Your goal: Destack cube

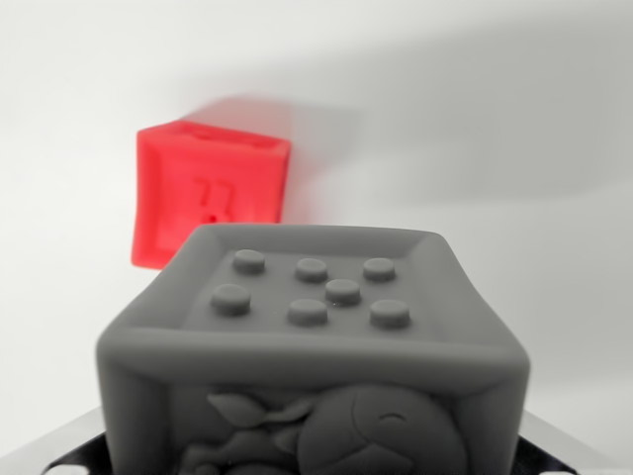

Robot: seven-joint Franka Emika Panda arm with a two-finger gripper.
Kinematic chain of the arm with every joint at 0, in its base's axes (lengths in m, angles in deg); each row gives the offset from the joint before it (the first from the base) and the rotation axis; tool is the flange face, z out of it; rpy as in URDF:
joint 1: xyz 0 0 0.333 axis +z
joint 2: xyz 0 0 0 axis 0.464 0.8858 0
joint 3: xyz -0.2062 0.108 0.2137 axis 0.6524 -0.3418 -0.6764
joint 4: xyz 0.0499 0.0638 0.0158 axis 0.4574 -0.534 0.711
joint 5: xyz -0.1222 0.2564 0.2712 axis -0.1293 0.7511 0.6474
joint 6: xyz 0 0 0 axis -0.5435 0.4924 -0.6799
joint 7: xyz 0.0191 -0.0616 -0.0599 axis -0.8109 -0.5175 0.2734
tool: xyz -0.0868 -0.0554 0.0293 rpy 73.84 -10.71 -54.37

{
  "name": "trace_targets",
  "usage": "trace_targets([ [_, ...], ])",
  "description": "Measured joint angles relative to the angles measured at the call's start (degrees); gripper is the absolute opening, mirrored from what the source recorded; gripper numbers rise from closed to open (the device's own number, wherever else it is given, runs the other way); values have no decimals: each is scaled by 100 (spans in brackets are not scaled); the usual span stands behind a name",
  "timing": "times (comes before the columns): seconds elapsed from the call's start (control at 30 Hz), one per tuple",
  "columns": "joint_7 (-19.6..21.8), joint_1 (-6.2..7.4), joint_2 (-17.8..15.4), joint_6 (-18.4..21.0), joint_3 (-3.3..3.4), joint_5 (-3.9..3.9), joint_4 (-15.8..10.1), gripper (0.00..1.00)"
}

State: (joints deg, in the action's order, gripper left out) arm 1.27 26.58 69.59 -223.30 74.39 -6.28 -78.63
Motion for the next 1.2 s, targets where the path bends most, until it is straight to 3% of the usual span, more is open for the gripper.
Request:
trace_targets([
  [1.2, -1853, -657, -473, -127, 0, 0, -608, 0],
])
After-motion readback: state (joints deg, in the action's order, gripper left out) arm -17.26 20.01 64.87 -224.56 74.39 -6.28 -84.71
